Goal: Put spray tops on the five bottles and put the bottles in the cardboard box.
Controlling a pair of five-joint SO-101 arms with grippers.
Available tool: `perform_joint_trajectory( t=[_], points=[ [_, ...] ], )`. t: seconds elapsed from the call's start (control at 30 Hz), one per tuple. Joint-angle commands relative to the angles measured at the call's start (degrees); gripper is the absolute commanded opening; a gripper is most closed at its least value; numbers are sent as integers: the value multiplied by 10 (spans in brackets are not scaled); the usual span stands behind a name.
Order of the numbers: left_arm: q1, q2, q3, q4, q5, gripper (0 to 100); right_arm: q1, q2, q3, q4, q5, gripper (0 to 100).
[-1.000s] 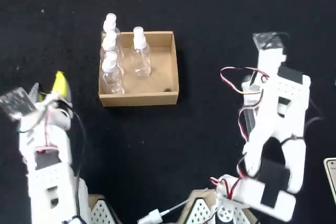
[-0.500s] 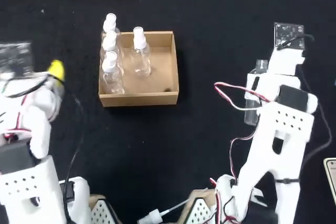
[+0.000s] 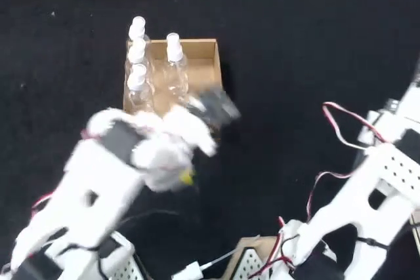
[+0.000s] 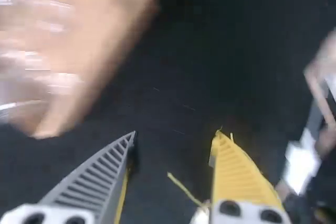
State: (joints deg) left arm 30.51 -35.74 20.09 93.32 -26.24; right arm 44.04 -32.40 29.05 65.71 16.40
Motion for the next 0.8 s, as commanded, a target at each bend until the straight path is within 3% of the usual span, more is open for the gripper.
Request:
perform_joint_trajectory(
  t=[0.0, 0.1, 0.17, 0.4, 0.57, 0.77],
  points=[
    [145, 33, 163, -120, 33, 193, 47, 22, -64, -7, 27, 11],
    [202, 1, 268, -244, 76, 154, 75, 69, -97, -7, 29, 11],
    [221, -18, 308, -273, 81, 154, 90, 98, -121, -7, 29, 11],
    [235, -33, 357, -241, 91, 272, 107, 187, -194, -6, 29, 11],
    [258, -33, 371, -239, 120, 275, 104, 212, -216, -6, 28, 11],
    [317, -33, 353, -239, 204, 278, 102, 216, -219, -10, 29, 11]
  ],
)
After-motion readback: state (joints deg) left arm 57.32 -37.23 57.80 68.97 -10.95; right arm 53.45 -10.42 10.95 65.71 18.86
